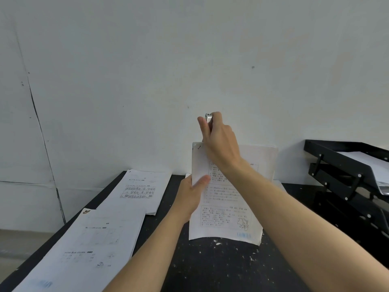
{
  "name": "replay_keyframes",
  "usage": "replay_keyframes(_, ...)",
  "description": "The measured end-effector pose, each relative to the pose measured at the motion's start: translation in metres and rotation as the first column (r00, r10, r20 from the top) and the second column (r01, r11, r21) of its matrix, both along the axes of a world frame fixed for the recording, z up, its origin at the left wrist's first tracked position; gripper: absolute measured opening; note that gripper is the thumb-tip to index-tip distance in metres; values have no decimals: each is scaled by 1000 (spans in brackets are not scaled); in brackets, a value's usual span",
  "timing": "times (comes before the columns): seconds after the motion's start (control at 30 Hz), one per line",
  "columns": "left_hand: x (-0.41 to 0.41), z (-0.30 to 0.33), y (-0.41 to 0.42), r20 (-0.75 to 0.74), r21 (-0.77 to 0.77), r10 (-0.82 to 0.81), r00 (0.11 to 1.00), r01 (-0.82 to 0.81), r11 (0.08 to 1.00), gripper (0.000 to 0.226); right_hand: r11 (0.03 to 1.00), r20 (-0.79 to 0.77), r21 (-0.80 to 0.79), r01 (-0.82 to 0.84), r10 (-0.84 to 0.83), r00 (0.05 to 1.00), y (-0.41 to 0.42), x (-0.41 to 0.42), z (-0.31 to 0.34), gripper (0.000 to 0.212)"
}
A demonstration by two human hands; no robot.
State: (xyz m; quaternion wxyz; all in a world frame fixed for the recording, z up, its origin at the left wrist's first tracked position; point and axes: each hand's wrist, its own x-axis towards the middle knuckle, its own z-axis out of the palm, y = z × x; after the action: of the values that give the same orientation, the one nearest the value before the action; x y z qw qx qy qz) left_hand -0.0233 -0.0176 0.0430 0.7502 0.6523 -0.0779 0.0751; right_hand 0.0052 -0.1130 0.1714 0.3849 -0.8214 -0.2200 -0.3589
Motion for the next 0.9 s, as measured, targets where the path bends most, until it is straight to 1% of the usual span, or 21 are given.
replay_keyframes(0.27,3,-1,0,-3,-18,-5,1000,4,1000,26,992,13,125,-13,11,1000,2,4,-8,40)
replay_keyframes(0.47,5,-2,0,4,-20,-3,1000,3,1000,26,977,-45,201,-69,79,996,1,3,-7,37)
replay_keyframes(0.63,6,-2,1,10,0,-3,1000,3,1000,26,980,-54,185,-70,82,995,4,2,-6,33)
replay_keyframes(0.77,6,-3,1,13,11,5,1000,-5,1000,26,985,-24,161,-60,65,998,4,2,-9,38)
replay_keyframes(0.9,8,-5,0,13,11,13,1000,-13,1000,25,979,-45,189,-75,85,995,3,1,-10,41)
